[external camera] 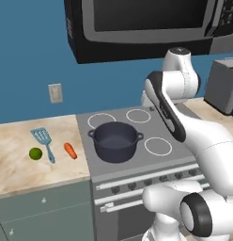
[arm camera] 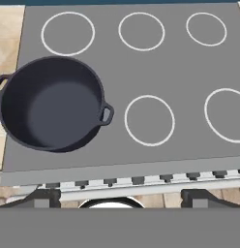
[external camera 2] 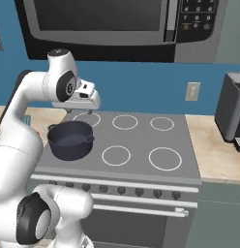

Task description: Put the carrot and lime in the pot. Retrieve the spatula and lightly stir the vegetables in the pot.

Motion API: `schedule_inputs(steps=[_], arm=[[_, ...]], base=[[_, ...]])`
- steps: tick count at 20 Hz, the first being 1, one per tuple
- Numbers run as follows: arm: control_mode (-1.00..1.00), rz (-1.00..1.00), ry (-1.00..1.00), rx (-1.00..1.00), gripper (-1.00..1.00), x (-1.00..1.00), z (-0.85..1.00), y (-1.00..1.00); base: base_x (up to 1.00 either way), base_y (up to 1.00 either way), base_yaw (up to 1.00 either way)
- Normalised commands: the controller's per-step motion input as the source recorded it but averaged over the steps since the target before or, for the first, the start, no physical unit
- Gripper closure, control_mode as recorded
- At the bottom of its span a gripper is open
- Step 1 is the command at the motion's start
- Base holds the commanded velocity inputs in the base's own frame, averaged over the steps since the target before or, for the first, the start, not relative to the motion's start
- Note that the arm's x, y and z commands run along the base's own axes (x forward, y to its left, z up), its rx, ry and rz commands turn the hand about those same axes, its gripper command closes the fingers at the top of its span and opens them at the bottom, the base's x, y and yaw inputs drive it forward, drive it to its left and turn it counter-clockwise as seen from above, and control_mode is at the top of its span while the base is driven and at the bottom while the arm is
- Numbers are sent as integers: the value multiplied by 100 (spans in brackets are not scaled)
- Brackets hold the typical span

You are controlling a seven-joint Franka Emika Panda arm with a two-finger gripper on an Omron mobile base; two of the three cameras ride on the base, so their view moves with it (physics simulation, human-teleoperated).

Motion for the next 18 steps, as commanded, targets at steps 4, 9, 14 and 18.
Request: schedule_inputs(steps=[4,9,14,18], arm=[[100,0,0,0,-100,0,0,0],[100,0,0,0,-100,0,0,0],[100,0,0,0,-100,0,0,0],[100,0,0,0,-100,0,0,0]], base=[[-14,62,3],[-9,57,13],[0,62,13],[11,74,0]])
